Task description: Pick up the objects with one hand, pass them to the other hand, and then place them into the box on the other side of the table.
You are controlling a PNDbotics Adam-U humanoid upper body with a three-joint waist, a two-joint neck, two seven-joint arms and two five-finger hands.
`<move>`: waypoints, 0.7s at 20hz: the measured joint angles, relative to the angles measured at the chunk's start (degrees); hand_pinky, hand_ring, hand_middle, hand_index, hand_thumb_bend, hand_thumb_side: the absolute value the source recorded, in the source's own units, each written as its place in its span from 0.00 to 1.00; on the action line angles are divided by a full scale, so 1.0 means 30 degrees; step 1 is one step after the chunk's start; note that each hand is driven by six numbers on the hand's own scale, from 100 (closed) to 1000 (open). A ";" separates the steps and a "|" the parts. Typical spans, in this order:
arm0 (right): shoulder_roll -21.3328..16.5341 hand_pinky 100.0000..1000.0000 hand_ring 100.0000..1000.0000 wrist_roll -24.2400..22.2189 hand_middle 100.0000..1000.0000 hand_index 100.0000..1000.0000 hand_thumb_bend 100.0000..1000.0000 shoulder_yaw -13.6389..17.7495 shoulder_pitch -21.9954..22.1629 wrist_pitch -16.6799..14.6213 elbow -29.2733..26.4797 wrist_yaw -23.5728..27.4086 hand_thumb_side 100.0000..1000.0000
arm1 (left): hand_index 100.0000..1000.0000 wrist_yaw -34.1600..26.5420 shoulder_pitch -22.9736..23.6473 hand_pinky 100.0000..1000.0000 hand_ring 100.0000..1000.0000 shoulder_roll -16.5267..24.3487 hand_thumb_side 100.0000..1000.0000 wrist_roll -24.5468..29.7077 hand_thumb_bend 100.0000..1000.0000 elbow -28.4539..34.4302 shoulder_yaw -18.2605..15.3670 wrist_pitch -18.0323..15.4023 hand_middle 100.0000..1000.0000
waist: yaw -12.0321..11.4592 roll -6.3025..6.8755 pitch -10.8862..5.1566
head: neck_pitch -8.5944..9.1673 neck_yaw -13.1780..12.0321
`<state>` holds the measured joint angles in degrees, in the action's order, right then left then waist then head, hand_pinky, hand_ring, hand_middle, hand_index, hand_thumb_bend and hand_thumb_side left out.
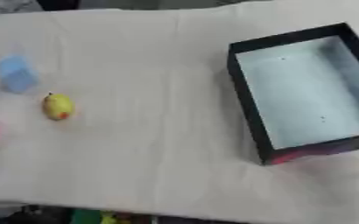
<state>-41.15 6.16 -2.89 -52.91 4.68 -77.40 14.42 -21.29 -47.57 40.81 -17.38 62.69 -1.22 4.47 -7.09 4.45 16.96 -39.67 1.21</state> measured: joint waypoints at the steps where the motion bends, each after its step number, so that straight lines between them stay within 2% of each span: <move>1: 0.0000 0.87 0.85 0.0011 0.88 0.87 0.00 0.0000 0.0006 0.0011 0.0000 0.0007 0.46 | 0.82 0.0082 0.0077 0.82 0.82 0.0103 0.64 0.0052 0.60 0.0028 0.0012 0.0108 0.80 | -0.0004 0.0000 -0.0005 | -0.0003 -0.0022; 6: -0.0004 0.87 0.84 0.0040 0.88 0.87 0.00 0.0000 0.0159 0.0055 -0.0010 0.0021 0.45 | 0.84 0.1235 0.0762 0.84 0.83 0.1386 0.62 0.0919 0.58 0.0540 0.0688 0.1254 0.80 | -0.0021 0.0000 -0.0005 | -0.0004 -0.0353; 14: -0.0193 0.87 0.84 0.0000 0.88 0.87 0.00 -0.0012 0.0159 0.0170 -0.0121 -0.0205 0.44 | 0.84 0.3249 0.3455 0.91 0.88 0.4815 0.46 0.3313 0.65 0.3458 0.3386 0.3709 0.81 | -0.0050 0.0000 -0.0005 | -0.0011 -0.0833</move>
<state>-41.73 6.16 -2.93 -52.43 5.19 -77.76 13.80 -11.54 -37.20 55.26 -7.44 73.07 8.94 15.59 -7.24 4.45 16.94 -39.71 -1.29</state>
